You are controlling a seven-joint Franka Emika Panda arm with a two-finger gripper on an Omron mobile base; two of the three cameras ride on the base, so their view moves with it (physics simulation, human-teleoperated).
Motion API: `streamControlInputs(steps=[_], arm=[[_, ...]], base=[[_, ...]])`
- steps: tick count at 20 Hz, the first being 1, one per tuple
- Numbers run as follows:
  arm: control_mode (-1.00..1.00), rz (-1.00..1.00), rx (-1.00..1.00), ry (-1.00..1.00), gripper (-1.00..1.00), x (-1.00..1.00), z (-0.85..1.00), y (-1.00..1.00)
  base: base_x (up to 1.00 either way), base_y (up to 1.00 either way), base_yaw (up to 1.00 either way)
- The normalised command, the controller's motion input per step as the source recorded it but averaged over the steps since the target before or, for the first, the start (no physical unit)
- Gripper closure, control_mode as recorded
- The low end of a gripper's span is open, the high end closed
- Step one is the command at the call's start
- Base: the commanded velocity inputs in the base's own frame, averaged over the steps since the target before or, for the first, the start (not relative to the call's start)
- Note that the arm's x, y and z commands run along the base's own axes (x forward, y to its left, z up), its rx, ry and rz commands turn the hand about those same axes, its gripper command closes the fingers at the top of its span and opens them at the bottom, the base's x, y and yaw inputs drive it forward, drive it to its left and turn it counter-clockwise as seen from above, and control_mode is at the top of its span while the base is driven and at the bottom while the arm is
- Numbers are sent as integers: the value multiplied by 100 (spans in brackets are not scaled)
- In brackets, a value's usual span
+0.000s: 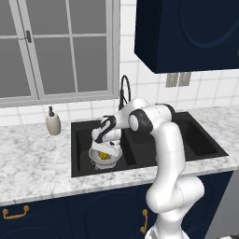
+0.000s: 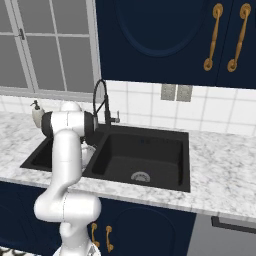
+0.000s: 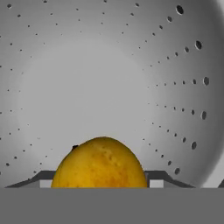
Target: Put the colander in the sink, put the mango in the colander, and turn on the sink faucet and pour water over the colander.
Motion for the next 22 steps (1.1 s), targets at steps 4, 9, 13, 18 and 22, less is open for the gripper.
streamControlInputs(steps=[4, 9, 13, 18, 22], arm=[[-100, -3, 0, 0, 100, 10, -37, 0], [-100, 0, 0, 0, 100, 0, -14, 0], [-100, 0, 0, 0, -100, 0, 0, 0], [-100, 0, 0, 0, -100, 0, 0, 0], [-100, 0, 0, 0, -100, 0, 15, 0]], base=[[0, 0, 0], [0, 0, 0], [0, 0, 0], [0, 0, 0], [0, 0, 0]])
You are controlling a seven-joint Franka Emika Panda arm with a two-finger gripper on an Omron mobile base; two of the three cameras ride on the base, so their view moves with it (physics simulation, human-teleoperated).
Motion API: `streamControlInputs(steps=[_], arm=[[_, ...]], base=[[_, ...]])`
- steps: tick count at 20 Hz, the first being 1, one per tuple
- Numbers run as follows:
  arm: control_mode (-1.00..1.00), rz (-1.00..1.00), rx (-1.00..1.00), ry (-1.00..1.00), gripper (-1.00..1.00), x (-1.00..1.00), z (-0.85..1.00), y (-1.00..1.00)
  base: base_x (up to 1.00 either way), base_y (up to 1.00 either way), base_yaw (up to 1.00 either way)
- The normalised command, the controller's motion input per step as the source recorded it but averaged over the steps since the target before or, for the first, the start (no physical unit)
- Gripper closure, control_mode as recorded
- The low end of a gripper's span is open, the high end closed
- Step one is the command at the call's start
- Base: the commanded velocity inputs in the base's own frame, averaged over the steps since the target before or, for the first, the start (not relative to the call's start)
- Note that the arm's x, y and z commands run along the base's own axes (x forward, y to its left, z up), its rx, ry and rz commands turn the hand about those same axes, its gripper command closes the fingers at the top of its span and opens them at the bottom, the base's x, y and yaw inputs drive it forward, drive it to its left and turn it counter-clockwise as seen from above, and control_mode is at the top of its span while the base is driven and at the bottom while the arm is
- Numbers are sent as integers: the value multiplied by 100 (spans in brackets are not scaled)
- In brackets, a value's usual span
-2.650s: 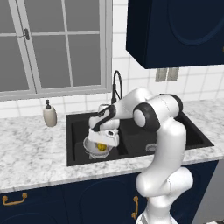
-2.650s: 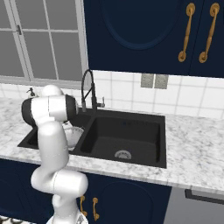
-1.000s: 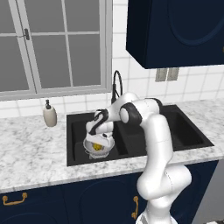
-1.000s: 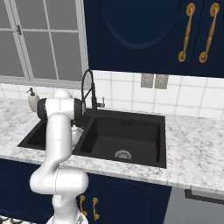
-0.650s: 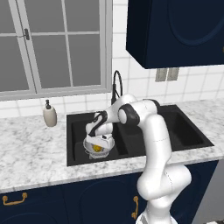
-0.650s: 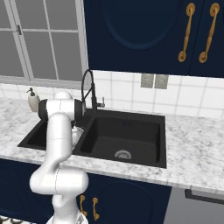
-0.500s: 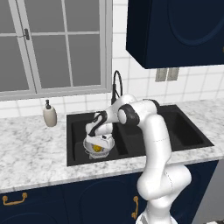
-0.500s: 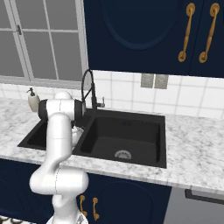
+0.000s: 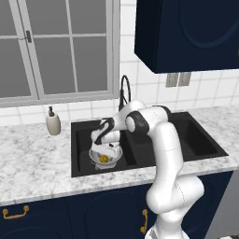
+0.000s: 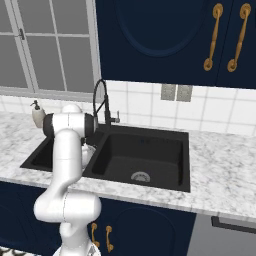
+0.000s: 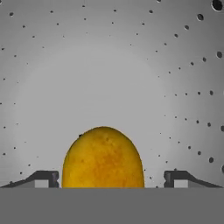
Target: Put the colander in the sink, put the mango in the colander, and turn on the sink faucet and pour water over the colander.
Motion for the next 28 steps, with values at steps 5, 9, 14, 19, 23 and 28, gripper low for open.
streamControlInputs(steps=[5, 9, 14, 19, 23, 28], arm=[[-100, 0, 0, -3, -100, 0, 37, 0], [-100, 0, 0, -5, -100, -14, 42, 0], [-100, 2, -1, -10, -100, -44, 29, 8], [-100, 0, -5, -17, -100, -61, 19, 14], [-100, 4, -1, -18, -100, -39, 35, 1], [-100, 5, 0, -10, -100, -6, 47, 2]], base=[[0, 0, 0], [0, 0, 0], [0, 0, 0], [0, 0, 0], [0, 0, 0], [0, 0, 0]])
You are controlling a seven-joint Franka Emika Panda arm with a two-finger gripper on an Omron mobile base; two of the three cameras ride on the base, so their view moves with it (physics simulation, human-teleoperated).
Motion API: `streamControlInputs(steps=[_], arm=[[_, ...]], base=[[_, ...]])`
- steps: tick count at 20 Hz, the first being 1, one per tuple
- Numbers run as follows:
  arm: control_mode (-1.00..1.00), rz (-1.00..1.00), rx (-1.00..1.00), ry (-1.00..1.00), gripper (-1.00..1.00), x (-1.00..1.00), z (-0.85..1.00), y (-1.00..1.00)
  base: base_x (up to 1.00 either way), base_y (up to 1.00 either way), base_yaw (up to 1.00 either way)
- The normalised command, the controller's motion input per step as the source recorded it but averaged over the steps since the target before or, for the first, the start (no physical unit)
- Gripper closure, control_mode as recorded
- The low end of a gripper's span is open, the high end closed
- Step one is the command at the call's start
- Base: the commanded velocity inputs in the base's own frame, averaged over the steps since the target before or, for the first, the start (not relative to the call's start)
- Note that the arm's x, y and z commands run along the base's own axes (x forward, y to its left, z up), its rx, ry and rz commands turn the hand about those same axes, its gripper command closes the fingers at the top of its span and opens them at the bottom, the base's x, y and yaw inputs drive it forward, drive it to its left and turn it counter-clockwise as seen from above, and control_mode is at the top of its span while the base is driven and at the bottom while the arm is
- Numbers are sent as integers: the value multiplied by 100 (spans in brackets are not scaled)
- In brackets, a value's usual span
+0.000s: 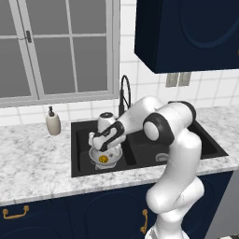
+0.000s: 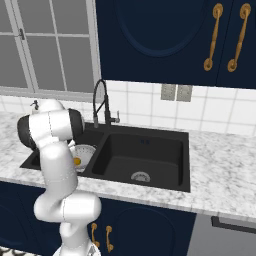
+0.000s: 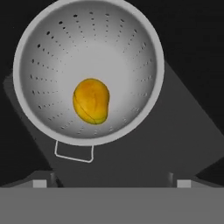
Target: Put the colander in the sink, put the mango in the colander, and turn on the sink faucet and pour water over the colander.
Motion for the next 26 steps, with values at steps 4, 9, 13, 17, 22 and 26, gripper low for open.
streamControlInputs(steps=[4, 9, 13, 17, 22, 26], arm=[[-100, 4, 0, -2, -100, 0, 65, -2], [-100, 3, 0, 0, -100, -2, 67, -3], [-100, 0, 0, 0, -100, -24, 60, -8], [-100, 0, 0, 0, -100, -39, 33, -12], [-100, 1, 0, -1, -100, -5, 45, -3], [-100, 0, 0, 0, -100, 0, 39, -12]], base=[[0, 0, 0], [0, 0, 0], [0, 0, 0], [0, 0, 0], [0, 0, 0], [0, 0, 0]])
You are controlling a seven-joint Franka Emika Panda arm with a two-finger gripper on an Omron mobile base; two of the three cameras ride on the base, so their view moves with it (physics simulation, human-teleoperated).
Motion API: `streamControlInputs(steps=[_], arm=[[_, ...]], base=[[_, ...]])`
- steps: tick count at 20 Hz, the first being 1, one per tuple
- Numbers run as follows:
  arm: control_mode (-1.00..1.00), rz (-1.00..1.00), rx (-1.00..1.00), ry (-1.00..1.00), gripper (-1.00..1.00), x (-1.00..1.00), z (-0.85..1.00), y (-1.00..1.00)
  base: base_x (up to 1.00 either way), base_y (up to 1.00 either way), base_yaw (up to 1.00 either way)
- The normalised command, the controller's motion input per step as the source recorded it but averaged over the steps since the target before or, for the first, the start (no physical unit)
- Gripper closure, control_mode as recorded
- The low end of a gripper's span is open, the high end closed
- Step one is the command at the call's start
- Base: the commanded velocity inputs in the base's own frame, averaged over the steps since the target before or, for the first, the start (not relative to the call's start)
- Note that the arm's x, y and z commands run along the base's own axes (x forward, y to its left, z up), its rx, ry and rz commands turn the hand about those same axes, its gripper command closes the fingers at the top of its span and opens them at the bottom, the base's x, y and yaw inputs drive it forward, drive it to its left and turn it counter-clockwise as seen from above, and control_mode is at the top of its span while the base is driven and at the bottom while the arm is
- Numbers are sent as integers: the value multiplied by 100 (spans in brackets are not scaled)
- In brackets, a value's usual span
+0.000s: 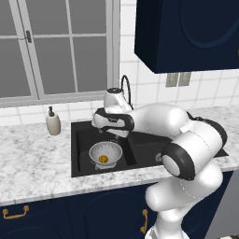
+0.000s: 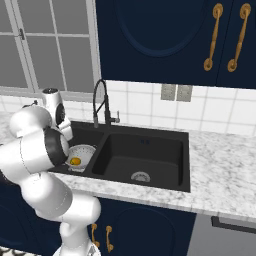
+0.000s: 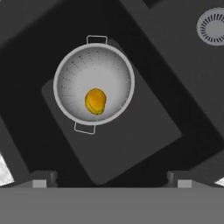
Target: Put the colander in the sink, put the mango in the colander, and turn on the sink faucet and pour water over the colander.
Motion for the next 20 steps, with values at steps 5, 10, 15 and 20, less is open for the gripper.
streamControlInputs(steps=[5, 10, 15, 20], arm=[[-100, 0, 0, 0, -100, 0, 18, 0], [-100, 0, 0, 0, -100, 0, 20, 0], [-100, 0, 0, 0, -100, 0, 19, -8], [-100, 0, 0, 0, -100, -2, 7, -14]], base=[[0, 0, 0], [0, 0, 0], [0, 0, 0], [0, 0, 0]])
